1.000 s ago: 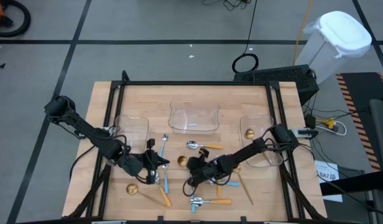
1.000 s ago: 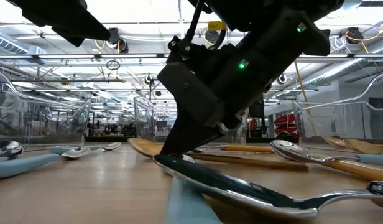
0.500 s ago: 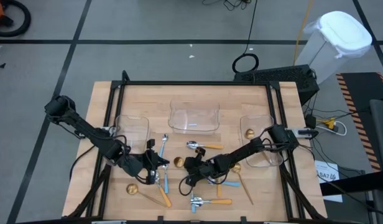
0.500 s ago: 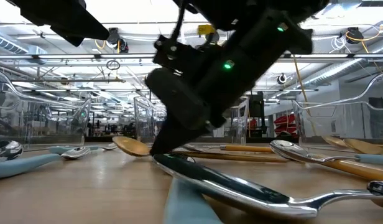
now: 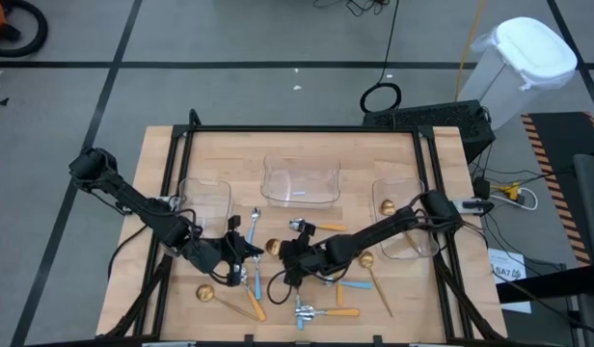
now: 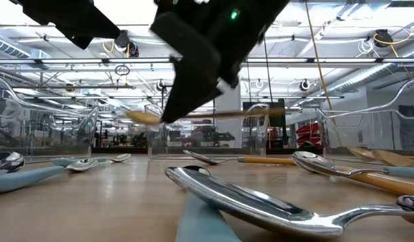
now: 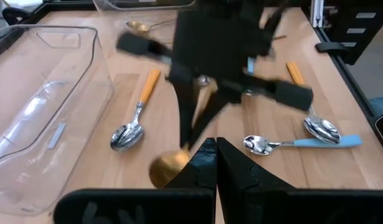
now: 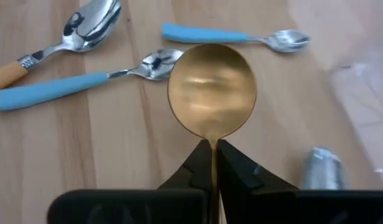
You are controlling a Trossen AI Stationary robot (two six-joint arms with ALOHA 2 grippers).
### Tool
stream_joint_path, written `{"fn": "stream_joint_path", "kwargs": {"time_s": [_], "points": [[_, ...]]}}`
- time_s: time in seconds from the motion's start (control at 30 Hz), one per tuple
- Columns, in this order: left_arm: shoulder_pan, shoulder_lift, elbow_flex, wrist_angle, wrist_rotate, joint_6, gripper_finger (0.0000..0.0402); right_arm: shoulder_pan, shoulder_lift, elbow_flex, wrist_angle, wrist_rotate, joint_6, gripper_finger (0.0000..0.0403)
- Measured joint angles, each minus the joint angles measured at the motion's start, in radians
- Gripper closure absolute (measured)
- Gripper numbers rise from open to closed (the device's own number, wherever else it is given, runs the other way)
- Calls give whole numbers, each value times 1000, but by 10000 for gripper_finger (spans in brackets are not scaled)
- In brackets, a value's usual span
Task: Sort silverware by color (type)
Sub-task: Put the gold spoon into the right transparent bin
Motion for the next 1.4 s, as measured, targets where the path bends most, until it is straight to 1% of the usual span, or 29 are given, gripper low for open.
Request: {"fn": "stream_joint_path", "kwargs": {"time_s": [0.3, 0.43, 0.67, 0.83, 0.97, 1.2, 1.4], "points": [[0, 0, 0, 29, 0, 5, 401, 27, -167, 0, -218, 125, 31, 397], [0, 0, 0, 31, 0, 5, 401, 44, -246, 0, -318, 207, 61, 397], [0, 0, 0, 46, 0, 11, 401, 75, -367, 0, -574, 331, 214, 397], [0, 0, 0, 46, 0, 14, 401, 96, -423, 0, -752, 354, 349, 397], [0, 0, 0, 46, 0, 14, 401, 111, -448, 0, -907, 352, 472, 397], [0, 0, 0, 46, 0, 14, 401, 138, -475, 0, -1193, 295, 704, 397], [0, 0, 0, 48, 0, 13, 401, 150, -499, -33, -1197, 258, 737, 397]]}}
